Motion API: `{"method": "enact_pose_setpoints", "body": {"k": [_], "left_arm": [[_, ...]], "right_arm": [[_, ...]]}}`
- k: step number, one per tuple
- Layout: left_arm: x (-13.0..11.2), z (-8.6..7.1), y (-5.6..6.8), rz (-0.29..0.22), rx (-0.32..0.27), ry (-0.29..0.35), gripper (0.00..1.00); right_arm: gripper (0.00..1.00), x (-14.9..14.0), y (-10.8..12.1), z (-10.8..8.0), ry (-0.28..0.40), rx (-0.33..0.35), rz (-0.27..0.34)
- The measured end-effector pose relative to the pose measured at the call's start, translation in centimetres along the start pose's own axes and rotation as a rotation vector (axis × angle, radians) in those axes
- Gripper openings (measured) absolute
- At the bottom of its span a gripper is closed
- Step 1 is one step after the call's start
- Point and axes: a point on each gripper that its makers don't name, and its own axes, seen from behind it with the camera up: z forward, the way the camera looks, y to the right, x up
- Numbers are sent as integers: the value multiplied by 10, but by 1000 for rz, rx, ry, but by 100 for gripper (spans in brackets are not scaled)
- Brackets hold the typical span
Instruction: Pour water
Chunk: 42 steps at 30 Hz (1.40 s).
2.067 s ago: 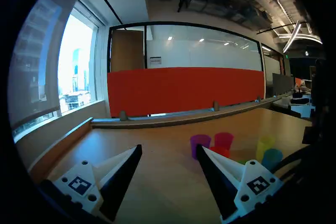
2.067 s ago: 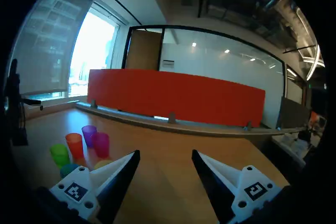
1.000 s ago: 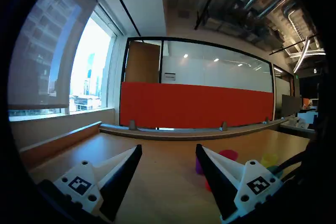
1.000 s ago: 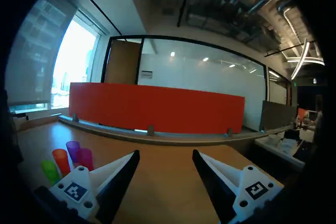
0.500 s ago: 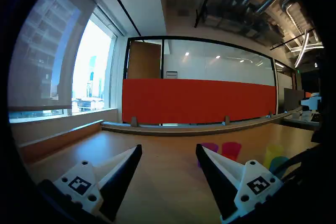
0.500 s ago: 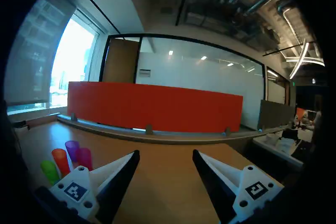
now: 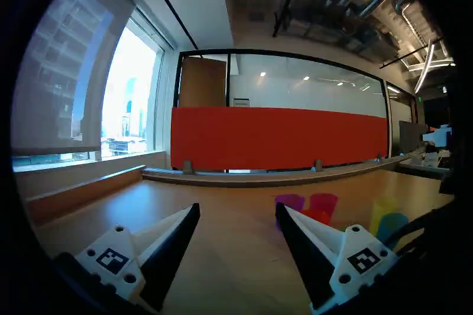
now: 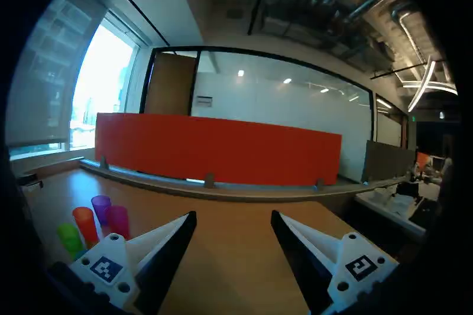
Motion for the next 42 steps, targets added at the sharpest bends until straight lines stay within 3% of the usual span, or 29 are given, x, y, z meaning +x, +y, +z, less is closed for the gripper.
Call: {"method": "enact_pose_setpoints", "body": {"k": [18, 30, 42], "left_arm": [[-13, -1, -2, -15, 6, -10, 95], [-20, 1, 0, 20, 13, -31, 95], [-20, 1, 0, 22, 11, -35, 95]], "right_arm": [[97, 3, 1, -2, 5, -1, -1], [98, 7, 1, -3, 10, 2, 3], [98, 9, -3, -5, 25, 18, -1]]}}
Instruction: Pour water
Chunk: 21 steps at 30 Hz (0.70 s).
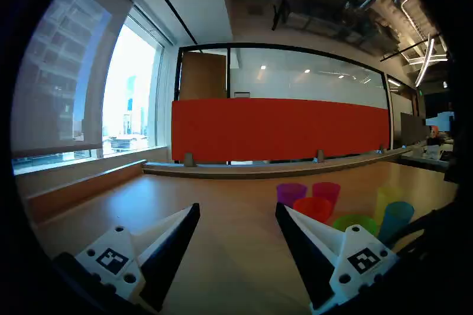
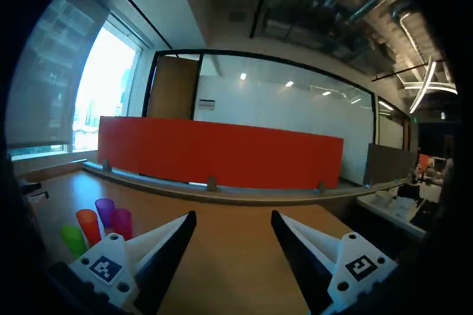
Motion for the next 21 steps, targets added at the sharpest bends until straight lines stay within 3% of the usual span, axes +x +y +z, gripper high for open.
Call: {"method": "enact_pose_setpoints", "body": {"k": [12, 21], "left_arm": [[0, 0, 0, 0, 0, 0, 95], [0, 1, 1, 1, 0, 0, 95]], "right_arm": [[98, 0, 9, -6, 77, -27, -74], [99, -22, 11, -10, 96, -10, -20]]}}
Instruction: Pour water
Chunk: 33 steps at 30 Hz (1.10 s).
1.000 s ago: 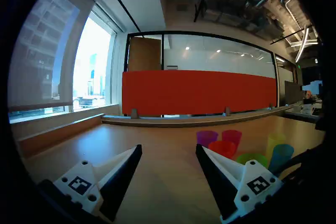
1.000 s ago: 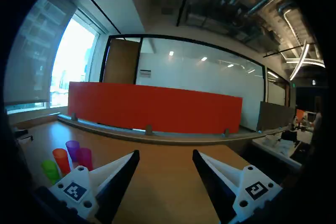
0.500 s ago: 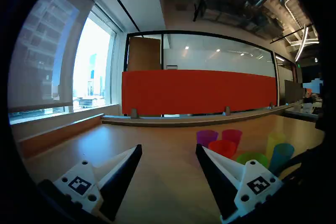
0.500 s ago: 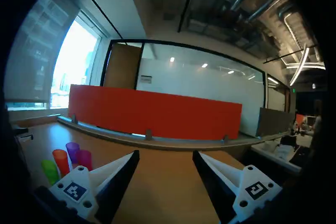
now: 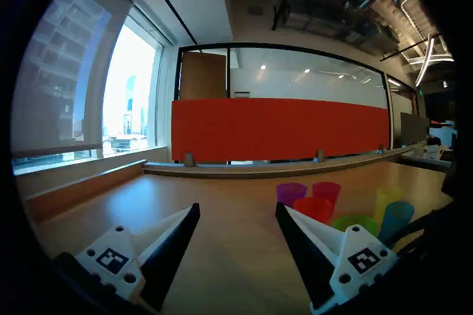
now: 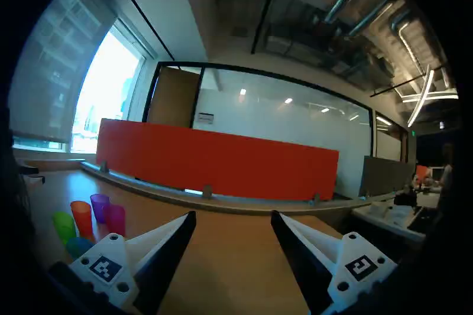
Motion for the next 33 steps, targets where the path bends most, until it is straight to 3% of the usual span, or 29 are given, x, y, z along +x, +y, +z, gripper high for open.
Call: {"method": "enact_pose_setpoints", "body": {"k": [13, 33], "left_arm": [[0, 0, 0, 0, 0, 0, 95], [0, 0, 1, 0, 0, 0, 95]], "right_arm": [[100, -26, 3, 2, 9, 4, 99], [100, -63, 0, 5, -14, 10, 96]]}}
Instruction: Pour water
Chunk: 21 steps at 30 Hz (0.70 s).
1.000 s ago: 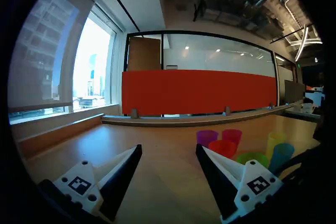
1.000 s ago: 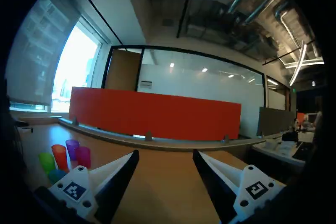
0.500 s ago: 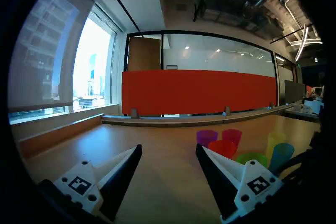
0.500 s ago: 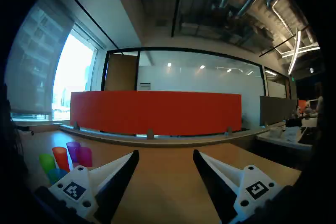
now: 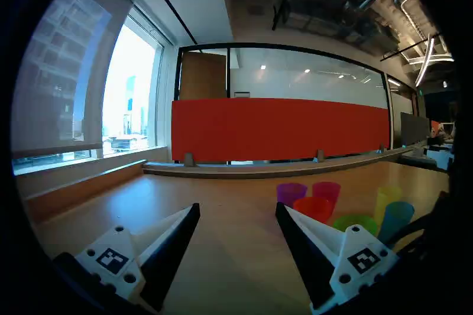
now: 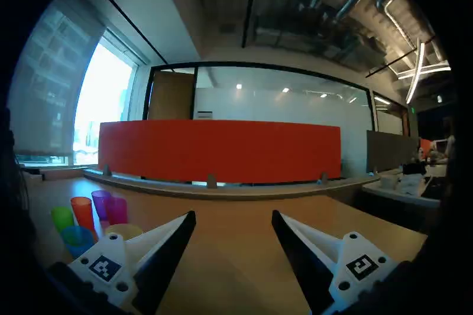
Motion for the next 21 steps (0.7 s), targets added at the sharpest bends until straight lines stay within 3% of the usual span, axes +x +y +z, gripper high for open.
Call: {"method": "enact_pose_setpoints", "body": {"k": [21], "left_arm": [[0, 0, 0, 0, 0, 0, 95]], "right_arm": [[100, -13, 5, 1, -34, -13, 16]]}}
